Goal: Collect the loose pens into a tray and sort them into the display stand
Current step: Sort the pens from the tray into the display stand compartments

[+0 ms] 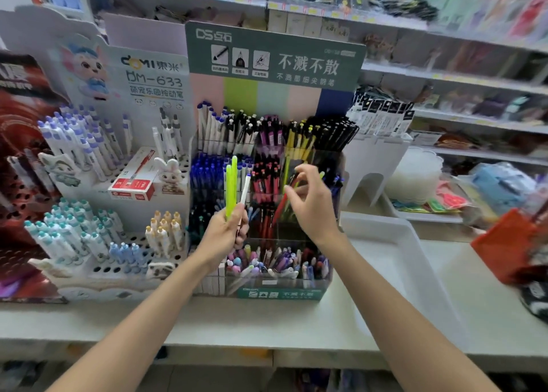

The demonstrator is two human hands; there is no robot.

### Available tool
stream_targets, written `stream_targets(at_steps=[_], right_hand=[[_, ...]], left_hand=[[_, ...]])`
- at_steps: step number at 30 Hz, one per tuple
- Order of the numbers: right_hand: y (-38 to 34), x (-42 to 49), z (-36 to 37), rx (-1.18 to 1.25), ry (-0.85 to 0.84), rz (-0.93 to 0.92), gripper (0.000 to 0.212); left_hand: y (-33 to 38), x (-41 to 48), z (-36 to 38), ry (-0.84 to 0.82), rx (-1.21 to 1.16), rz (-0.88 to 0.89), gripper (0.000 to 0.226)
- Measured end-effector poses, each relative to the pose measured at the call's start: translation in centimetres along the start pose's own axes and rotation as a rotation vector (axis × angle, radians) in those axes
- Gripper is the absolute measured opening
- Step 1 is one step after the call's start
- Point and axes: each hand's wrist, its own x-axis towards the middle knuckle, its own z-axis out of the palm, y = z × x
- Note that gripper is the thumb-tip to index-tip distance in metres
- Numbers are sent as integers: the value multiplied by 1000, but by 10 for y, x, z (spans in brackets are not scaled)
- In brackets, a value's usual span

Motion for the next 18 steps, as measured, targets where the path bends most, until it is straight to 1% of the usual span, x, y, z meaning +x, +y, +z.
stream_targets(at_steps=[3, 7, 8, 10, 11, 13, 14, 16, 18], right_hand=[[12, -20, 25, -90, -99, -2, 37], [22, -39, 43, -144, -245, -1, 35], [23, -41, 43, -157, -264, -4, 36], [22, -40, 41, -157, -225, -31, 39], [18, -36, 39, -132, -182, -36, 40], [3, -25, 31, 0, -121, -3, 41], [-5, -18, 28, 91, -122, 26, 42], [-22, -6, 25, 241, -176, 82, 48], [-32, 5, 27, 287, -206, 76, 49]], left_hand=[[-2, -2, 0, -3, 32, 20, 32], [-5, -6, -6, -3, 68, 40, 31], [-6, -7, -8, -3, 78, 48, 32], [-5, -9, -9, 5, 89, 61, 33], [-5, -9, -9, 6, 89, 64, 33], [-1, -8, -5, -4, 88, 69, 36], [1, -6, -2, -11, 93, 76, 38], [5, -2, 5, -27, 116, 102, 38], [9, 1, 11, -47, 117, 124, 34]])
